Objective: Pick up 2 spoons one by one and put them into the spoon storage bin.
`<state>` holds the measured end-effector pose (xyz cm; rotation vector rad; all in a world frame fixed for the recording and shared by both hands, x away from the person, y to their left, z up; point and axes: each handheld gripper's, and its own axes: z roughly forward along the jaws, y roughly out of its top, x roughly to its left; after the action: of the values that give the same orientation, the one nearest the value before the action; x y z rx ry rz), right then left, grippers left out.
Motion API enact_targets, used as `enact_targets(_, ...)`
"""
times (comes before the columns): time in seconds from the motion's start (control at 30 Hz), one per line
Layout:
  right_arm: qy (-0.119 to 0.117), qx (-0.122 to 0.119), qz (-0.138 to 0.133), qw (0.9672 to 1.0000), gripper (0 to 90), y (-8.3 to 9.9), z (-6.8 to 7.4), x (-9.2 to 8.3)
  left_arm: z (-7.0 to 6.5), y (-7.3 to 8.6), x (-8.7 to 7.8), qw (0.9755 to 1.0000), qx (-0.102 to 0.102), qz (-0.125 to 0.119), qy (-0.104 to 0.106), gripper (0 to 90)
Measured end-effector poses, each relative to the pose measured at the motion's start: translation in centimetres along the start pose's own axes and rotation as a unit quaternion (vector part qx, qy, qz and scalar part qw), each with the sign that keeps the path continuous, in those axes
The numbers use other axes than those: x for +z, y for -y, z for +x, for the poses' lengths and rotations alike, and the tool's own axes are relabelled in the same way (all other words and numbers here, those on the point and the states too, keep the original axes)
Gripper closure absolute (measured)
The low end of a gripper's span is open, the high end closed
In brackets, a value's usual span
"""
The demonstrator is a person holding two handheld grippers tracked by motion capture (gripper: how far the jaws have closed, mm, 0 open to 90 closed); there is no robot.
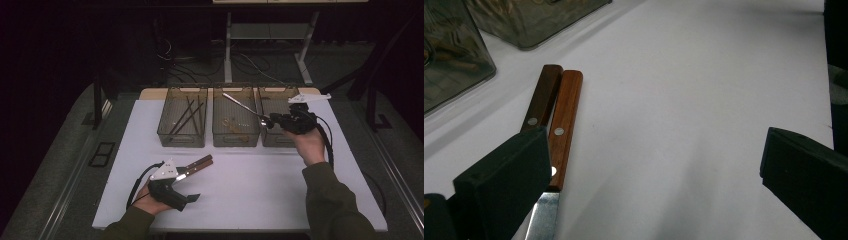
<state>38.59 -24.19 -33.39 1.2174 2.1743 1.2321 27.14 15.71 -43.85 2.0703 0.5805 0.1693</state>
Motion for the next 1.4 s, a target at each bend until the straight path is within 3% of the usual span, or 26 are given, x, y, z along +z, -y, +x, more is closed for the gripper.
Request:
enact_targets(0.23, 0.033, 0.016, 0.012, 0.9993, 90.0, -1.1, -0.1, 2.8, 0.0, 0.0, 0.0, 1.0000, 0.000, -0.001, 0.001, 0.0)
enact_targets(0.6, 0.062, 0.030, 0.044, 0.9967, 90.0, -0.7, 0.7, 6.3, 0.0, 0.0, 0.1, 1.0000, -0.002, -0.002, 0.002, 0.0)
enact_targets(0.83, 0.078, 0.015, 0.061, 0.9950, 89.8, -0.4, 1.7, 7.2, -0.1, 0.0, 0.1, 1.0000, -0.003, -0.004, 0.002, 0.0)
enact_targets(0.9, 0.068, 0.011, 0.061, 0.9957, 88.7, -0.1, 1.8, 7.4, -0.1, 0.0, 0.1, 1.0000, -0.002, -0.004, 0.002, 0.0)
enact_targets(0.97, 0.063, 0.009, 0.054, 0.9965, 78.3, 0.1, 2.0, 7.4, -0.1, 0.0, 0.1, 1.0000, -0.004, -0.005, 0.002, 0.0)
enact_targets(1.13, 0.052, 0.009, 0.043, 0.9977, 65.6, 0.3, 2.0, 7.1, -0.1, 0.0, 0.1, 1.0000, -0.004, -0.006, 0.001, 0.0)
enact_targets(1.4, 0.013, 0.019, 0.019, 0.9995, 43.3, 0.7, 1.5, 5.8, 0.0, 0.0, 0.0, 1.0000, -0.001, -0.001, 0.000, 0.0)
